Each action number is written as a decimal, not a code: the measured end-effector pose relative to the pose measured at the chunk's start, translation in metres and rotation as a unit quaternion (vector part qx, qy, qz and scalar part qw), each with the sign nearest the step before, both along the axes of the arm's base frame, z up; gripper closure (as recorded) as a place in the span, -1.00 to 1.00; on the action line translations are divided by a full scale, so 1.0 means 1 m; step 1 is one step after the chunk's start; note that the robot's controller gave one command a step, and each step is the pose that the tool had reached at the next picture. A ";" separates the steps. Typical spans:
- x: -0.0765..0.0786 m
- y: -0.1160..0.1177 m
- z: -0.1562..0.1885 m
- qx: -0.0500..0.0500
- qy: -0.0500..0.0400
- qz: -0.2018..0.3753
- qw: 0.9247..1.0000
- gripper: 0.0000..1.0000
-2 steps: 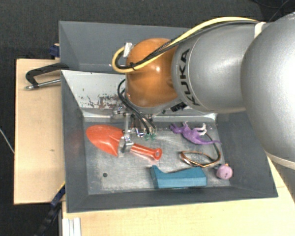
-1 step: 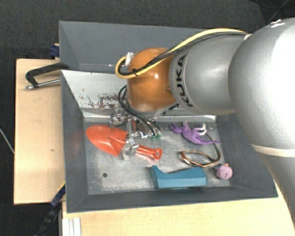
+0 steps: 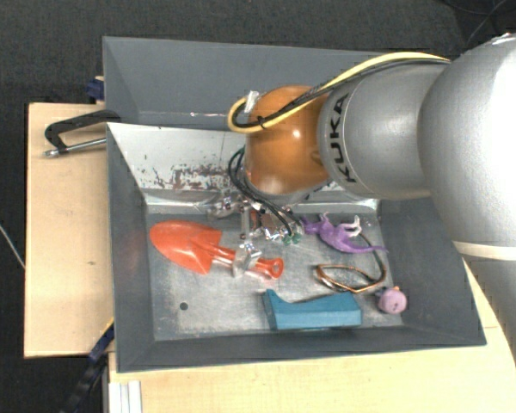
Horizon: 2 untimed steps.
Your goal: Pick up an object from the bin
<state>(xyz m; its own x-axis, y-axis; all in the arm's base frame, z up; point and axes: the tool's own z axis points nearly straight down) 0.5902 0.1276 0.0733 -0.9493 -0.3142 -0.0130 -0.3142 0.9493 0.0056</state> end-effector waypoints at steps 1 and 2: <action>-0.012 0.014 0.003 -0.002 0.002 -0.116 0.993 1.00; -0.012 0.014 0.003 -0.002 0.002 -0.116 0.993 1.00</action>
Offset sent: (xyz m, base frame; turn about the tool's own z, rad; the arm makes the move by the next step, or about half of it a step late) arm 0.0000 0.0000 0.0000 0.0000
